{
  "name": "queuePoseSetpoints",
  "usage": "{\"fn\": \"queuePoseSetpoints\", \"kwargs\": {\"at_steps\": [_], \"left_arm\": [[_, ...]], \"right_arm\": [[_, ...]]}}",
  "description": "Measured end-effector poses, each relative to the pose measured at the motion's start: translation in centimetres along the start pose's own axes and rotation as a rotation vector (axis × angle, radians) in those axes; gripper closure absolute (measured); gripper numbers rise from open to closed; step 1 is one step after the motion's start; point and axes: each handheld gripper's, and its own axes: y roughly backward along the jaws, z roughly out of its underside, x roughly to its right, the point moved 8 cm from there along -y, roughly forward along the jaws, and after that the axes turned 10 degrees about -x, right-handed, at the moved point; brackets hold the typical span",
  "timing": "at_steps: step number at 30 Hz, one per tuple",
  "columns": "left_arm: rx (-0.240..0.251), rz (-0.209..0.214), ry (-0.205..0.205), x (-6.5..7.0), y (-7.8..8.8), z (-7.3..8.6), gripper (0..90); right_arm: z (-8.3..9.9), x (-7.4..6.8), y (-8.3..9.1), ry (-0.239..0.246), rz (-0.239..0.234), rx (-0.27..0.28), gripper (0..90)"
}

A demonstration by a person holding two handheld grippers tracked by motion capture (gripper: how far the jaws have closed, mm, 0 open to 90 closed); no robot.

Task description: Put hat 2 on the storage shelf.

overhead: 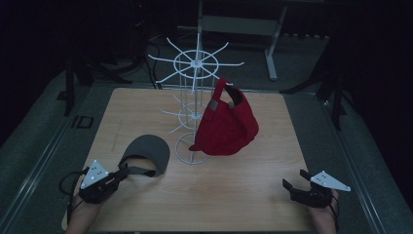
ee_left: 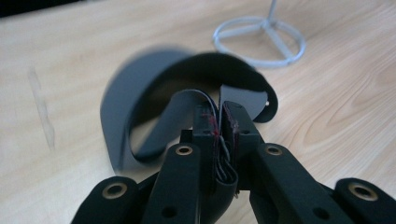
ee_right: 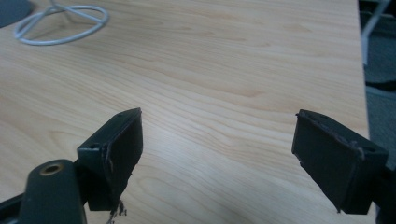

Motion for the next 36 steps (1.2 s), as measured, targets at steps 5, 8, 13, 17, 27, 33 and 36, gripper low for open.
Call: {"fn": "queuePoseSetpoints", "kwargs": {"at_steps": [5, 8, 13, 17, 27, 33, 36], "left_arm": [[0.065, 0.008, -0.027, 0.1, 1.6, -2.9, 85.1], [0.1, 0.008, -0.041, 0.0, 2.4, -4.7, 85.1], [0.148, -0.013, -0.047, -0.3, 3.6, -7.5, 85.1], [0.199, -0.018, -0.064, -0.3, 5.0, -10.0, 85.1], [0.288, 0.024, -0.143, 1.0, 8.6, -12.6, 85.0], [0.308, 0.038, -0.152, 1.2, 9.1, -13.7, 85.0], [0.331, 0.05, -0.157, 1.3, 9.1, -15.0, 85.0]], "right_arm": [[0.7, 0.5, -0.4, -0.04, -0.004, -0.011, 16.1], [1.0, 0.5, -0.5, -0.044, -0.003, -0.016, 16.1], [1.1, 0.4, -0.7, -0.037, 0.002, -0.029, 16.1], [1.2, 0.4, -0.8, -0.034, 0.003, -0.033, 16.1], [1.2, 0.4, -0.7, -0.041, -0.006, -0.017, 16.2], [1.2, 0.2, -0.8, -0.035, -0.01, -0.024, 16.1], [1.2, 0.2, -0.8, -0.037, -0.013, -0.019, 16.2]]}}
